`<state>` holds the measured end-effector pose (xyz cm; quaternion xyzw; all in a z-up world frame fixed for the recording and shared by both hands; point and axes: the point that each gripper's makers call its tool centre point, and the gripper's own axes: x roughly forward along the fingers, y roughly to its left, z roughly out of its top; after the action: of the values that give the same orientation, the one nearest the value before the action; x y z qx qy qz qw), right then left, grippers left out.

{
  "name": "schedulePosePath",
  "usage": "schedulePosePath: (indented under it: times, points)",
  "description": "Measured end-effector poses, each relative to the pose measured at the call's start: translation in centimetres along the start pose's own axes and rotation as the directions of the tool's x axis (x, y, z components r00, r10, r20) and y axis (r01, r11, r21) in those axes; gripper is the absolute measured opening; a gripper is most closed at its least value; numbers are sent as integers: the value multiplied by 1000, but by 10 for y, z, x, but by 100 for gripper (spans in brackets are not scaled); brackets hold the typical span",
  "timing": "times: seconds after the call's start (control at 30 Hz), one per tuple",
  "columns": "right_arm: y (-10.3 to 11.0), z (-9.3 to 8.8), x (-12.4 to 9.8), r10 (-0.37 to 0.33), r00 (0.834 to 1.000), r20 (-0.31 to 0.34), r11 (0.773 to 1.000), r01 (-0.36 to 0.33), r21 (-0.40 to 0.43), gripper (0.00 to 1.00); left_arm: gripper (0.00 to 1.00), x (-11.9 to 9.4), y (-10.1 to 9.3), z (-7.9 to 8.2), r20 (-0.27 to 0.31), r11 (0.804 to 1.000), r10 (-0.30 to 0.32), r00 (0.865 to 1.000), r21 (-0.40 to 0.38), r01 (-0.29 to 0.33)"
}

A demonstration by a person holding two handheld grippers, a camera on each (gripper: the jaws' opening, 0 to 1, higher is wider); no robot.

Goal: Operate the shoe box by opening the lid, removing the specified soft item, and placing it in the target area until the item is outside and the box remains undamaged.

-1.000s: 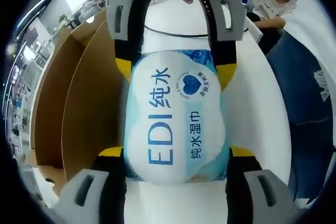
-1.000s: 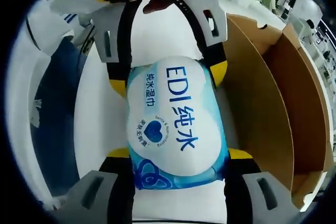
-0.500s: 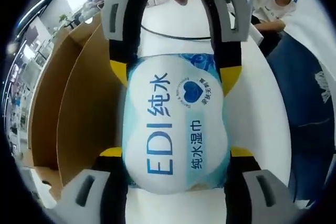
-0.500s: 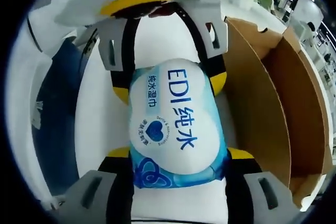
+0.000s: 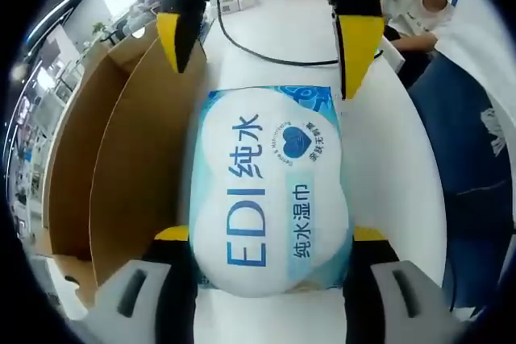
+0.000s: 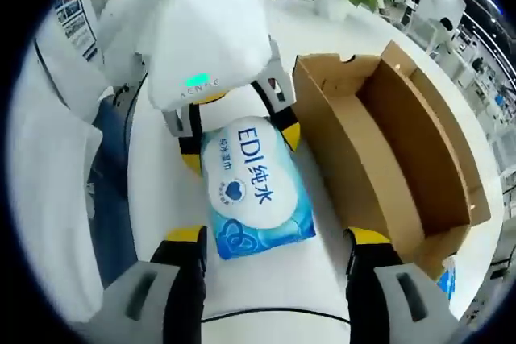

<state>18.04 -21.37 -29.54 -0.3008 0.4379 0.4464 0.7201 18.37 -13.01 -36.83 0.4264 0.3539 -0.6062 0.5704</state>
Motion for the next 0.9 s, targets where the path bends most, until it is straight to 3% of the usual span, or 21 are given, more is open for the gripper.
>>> schedulePosePath:
  times: [0.13, 0.23, 0.3, 0.37, 0.67, 0.9]
  points:
    - [-2, 4, -23, -34, 999, 36, 999, 33, 43, 74, 74, 0, 0, 0, -3, 1000, 0, 1000, 0, 0]
    - [-3, 7, -52, -68, 995, 78, 992, 59, 112, 75, 74, 0, 0, 1, -2, 1000, 3, 1000, -4, -3]
    - [-3, 20, -77, -93, 982, 166, 979, 59, 196, 72, 73, -1, 0, 1, 0, 1000, 4, 1000, -12, -4]
    - [-2, 24, -91, -97, 976, 194, 977, 56, 207, 72, 73, -1, 0, 2, 3, 1000, 7, 1000, -20, -7]
    - [6, 20, -172, -190, 958, 214, 962, 138, 237, 77, 73, 1, 1, 4, -10, 1000, 6, 1000, -19, -7]
    - [19, 14, -233, -251, 943, 218, 953, 201, 227, 78, 72, 5, 0, 18, -18, 1000, 16, 1000, -20, -16]
